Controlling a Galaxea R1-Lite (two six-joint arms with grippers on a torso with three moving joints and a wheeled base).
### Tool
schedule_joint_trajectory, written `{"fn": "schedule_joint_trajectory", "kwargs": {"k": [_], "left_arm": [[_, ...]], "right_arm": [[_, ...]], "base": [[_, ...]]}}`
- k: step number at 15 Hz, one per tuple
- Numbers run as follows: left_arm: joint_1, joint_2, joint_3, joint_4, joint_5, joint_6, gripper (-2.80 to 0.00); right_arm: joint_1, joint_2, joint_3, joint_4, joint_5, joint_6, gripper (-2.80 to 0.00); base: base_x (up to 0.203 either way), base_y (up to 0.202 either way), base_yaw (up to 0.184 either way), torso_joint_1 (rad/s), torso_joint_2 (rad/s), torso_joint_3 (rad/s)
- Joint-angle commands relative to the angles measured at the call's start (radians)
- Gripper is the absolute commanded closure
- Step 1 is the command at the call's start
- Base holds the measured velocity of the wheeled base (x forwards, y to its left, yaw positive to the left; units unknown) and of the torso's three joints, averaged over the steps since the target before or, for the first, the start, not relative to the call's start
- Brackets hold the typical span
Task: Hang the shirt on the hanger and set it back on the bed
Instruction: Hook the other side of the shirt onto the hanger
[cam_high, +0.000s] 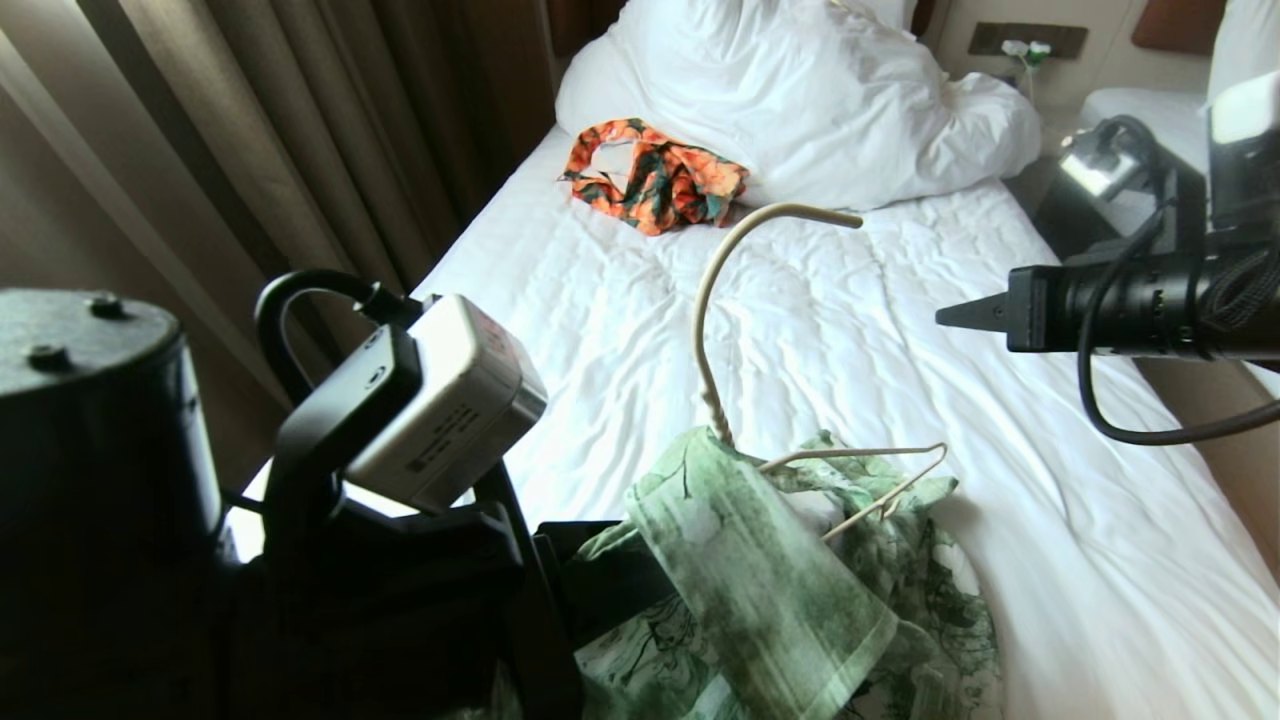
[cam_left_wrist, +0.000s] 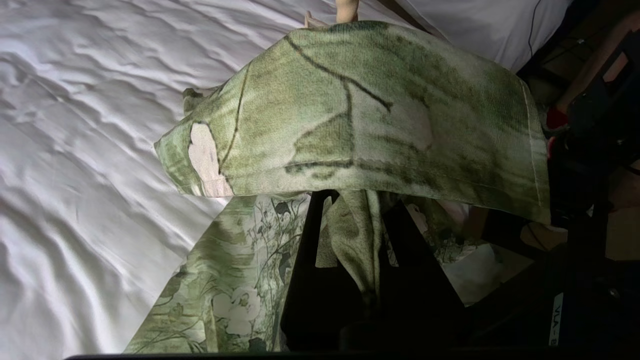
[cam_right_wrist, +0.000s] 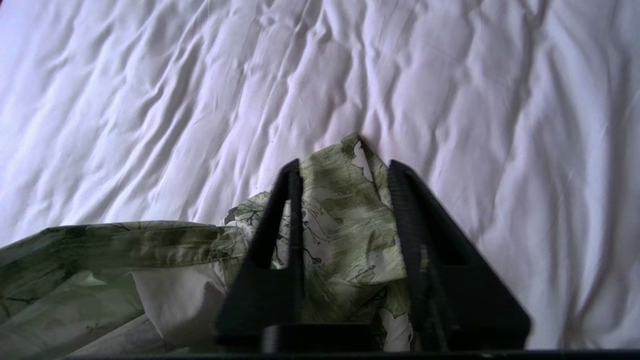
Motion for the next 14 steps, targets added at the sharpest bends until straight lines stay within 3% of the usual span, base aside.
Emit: {"fn": "schedule_joint_trajectory", "kwargs": {"k": [1, 6, 9, 14], "left_arm": [[-0.015, -0.019, 0.014, -0.003, 0.002, 0.000, 0.00], [-0.014, -0.030, 0.038, -0.002, 0.003, -0.015, 0.00], [-0.017, -0.001, 0.063, -0.006, -0.002, -0.027, 0.00], [-0.019, 0.090, 0.095, -0.009, -0.006, -0.038, 0.00]], "right_arm": [[0.015, 0.113, -0.020, 0.011, 0.004, 0.048, 0.00], [0.045, 0.187, -0.156, 0.131, 0.037, 0.137, 0.00], [0.047, 0.189, -0.160, 0.206, 0.039, 0.114, 0.00], [0.121, 0.269, -0.184, 0.258, 0.044, 0.097, 0.00]], "base": [[0.000, 0.000, 0.000, 0.000, 0.00, 0.000], [0.000, 0.000, 0.000, 0.000, 0.00, 0.000], [0.000, 0.000, 0.000, 0.000, 0.00, 0.000], [0.000, 0.000, 0.000, 0.000, 0.00, 0.000]]}}
